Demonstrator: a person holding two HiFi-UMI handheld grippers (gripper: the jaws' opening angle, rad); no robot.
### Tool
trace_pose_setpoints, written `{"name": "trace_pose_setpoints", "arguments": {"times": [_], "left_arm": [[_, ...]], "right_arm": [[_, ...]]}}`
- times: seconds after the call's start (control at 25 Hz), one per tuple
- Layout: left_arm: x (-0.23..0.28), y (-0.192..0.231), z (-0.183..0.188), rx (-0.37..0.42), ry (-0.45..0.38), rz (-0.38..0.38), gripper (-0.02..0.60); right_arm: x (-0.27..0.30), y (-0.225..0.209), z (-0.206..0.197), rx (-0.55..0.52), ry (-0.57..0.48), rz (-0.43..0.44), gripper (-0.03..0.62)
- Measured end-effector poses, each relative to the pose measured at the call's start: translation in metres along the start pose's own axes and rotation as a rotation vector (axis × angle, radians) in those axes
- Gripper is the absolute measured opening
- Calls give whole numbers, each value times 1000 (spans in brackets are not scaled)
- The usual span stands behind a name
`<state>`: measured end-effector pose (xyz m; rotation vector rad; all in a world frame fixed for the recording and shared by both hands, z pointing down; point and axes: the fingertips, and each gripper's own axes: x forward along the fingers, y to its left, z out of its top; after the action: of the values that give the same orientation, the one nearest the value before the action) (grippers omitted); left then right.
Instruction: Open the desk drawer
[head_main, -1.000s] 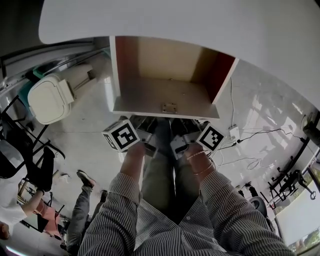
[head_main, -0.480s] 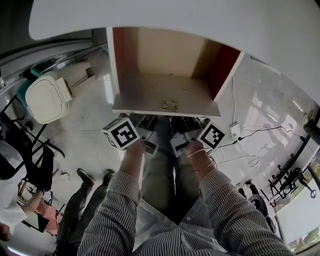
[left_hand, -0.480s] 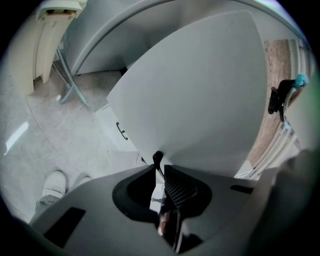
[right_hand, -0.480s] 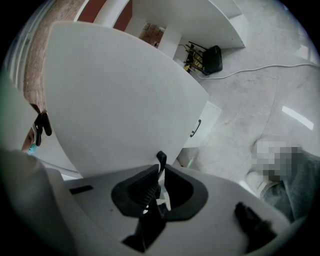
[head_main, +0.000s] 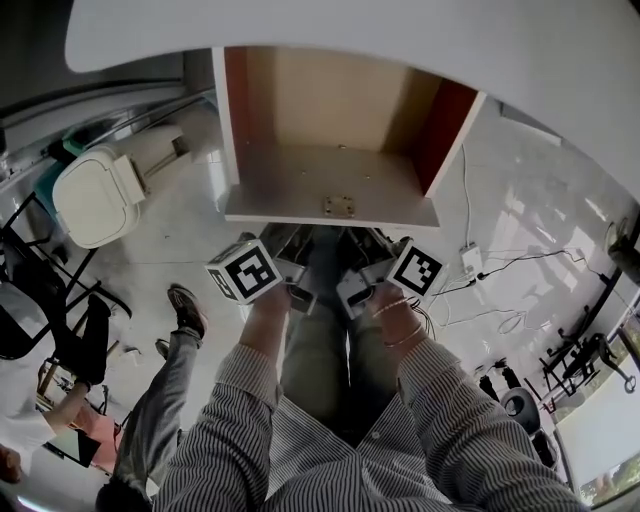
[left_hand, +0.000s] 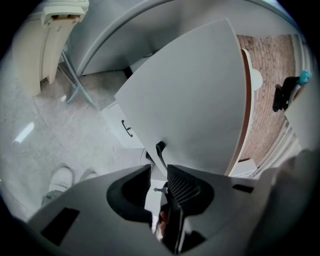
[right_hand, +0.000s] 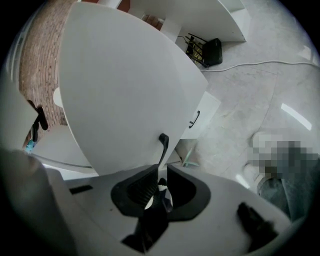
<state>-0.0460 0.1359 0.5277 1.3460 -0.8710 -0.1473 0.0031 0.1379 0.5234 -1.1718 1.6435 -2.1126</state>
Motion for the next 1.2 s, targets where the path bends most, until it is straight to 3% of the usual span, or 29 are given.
{"name": "trace_pose_setpoints", "arguments": {"times": [0.16,0.48,0.76,1.0,1.2], "left_arm": [[-13,-5,-2,-31,-6,5,135],[-34,-29,-8,-3,24,3,143],[-62,-55,-25,-27,-4,26,143],[-74,-92,-34,19,17,-20,143],[-80,-122,-21,96,-40,-52,67]], "right_arm": [[-7,8,-12,6,30,4,61],[-28,25,-12,-19,29,-27,68],[-58,47,-15,-62,43,-57,69],[-76,80,-21,-141,88,-6,48],[-90,115,-17,-180,119,35,34]]}}
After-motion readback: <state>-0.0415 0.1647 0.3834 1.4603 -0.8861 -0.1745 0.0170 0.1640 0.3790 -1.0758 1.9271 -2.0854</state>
